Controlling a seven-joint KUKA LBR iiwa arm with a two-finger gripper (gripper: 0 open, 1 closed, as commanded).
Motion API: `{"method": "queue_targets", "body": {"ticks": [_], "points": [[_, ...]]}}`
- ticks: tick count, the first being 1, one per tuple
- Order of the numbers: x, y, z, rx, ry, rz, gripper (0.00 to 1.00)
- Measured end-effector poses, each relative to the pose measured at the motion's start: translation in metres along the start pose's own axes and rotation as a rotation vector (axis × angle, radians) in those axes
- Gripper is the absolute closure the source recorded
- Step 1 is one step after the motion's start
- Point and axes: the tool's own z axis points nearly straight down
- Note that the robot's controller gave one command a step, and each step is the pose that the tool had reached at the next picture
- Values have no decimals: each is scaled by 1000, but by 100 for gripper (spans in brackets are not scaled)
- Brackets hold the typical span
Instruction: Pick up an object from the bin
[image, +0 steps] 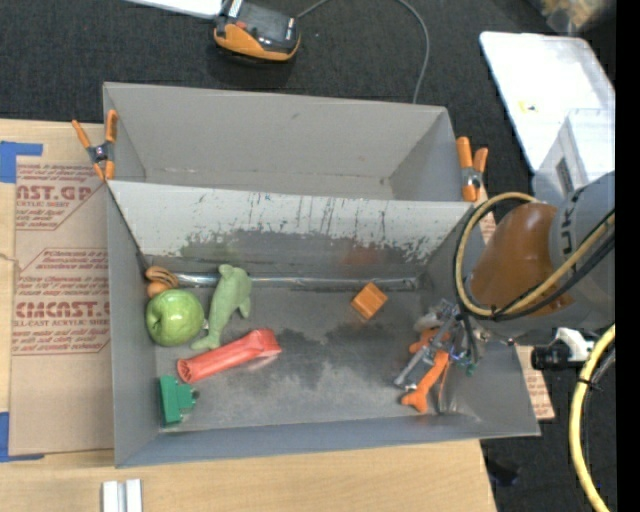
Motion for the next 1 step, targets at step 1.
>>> {"method": "queue_targets", "body": {"ticks": [1], "points": [[13,-26,0,-6,-10,77,100]]}}
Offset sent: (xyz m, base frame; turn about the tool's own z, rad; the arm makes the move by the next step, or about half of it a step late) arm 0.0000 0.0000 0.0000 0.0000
